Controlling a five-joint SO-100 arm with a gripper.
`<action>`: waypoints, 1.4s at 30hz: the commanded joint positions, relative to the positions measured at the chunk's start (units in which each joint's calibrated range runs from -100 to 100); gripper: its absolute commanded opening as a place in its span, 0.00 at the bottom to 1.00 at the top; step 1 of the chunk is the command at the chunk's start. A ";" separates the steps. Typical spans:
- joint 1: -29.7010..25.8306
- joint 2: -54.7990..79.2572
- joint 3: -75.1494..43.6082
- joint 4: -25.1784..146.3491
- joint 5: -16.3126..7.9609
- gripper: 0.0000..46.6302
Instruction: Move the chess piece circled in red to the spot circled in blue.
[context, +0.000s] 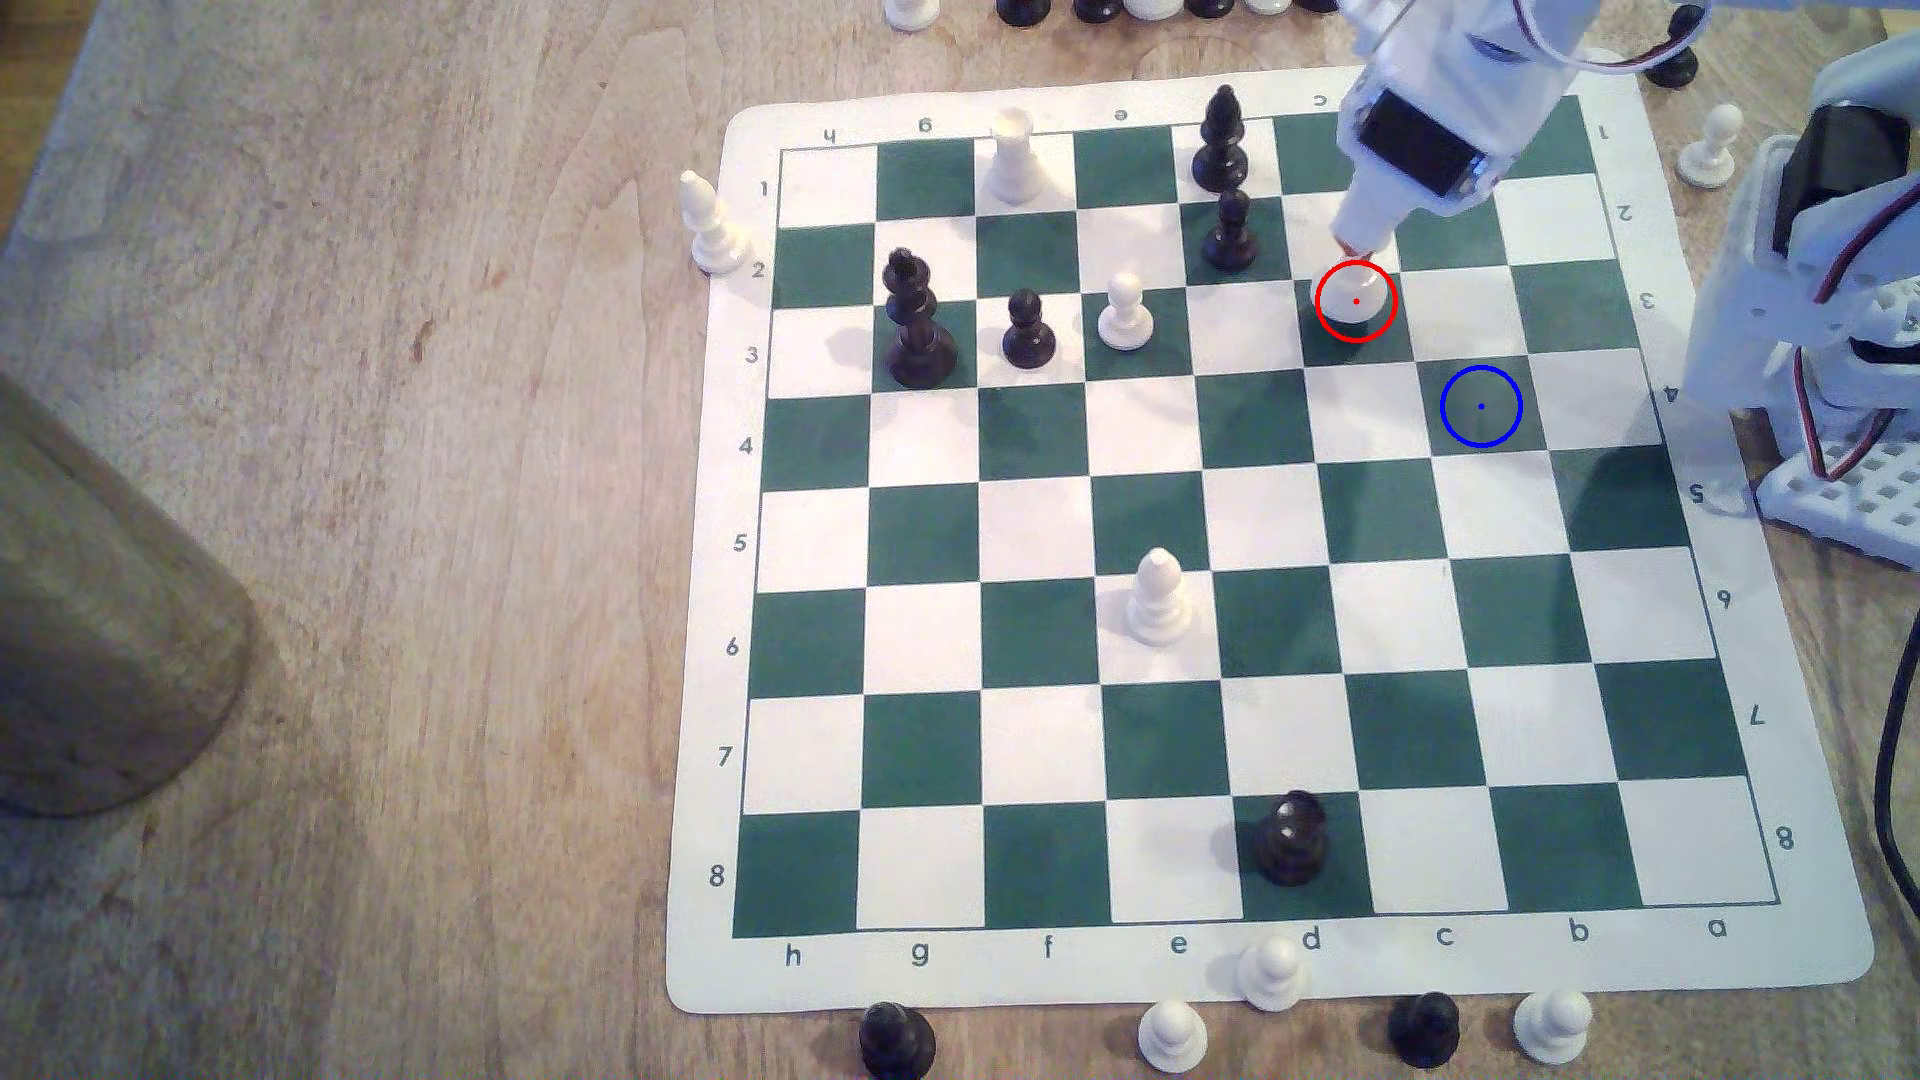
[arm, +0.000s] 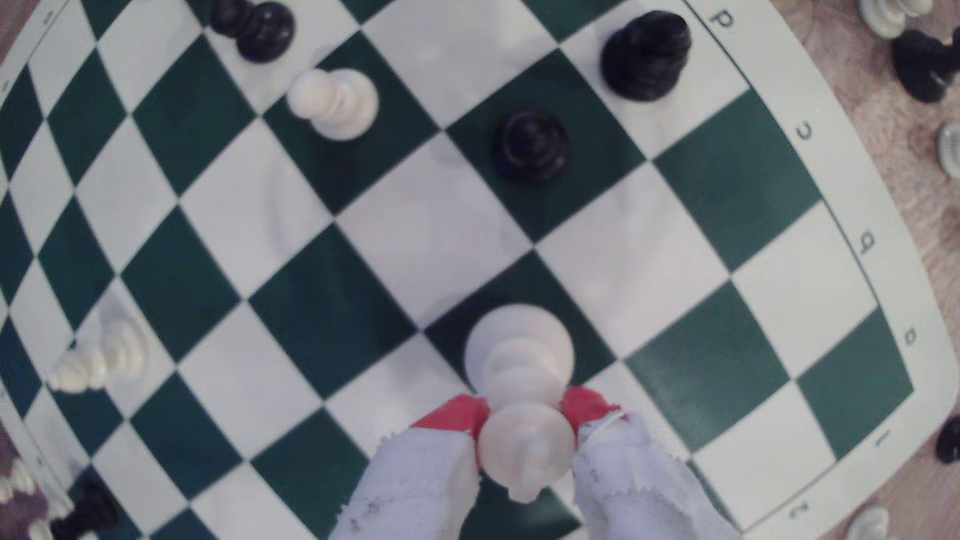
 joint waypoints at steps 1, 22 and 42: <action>-4.18 -5.89 -5.49 5.18 -0.54 0.00; -15.28 -13.44 6.39 11.65 0.10 0.00; -10.90 -10.55 8.75 8.70 1.61 0.00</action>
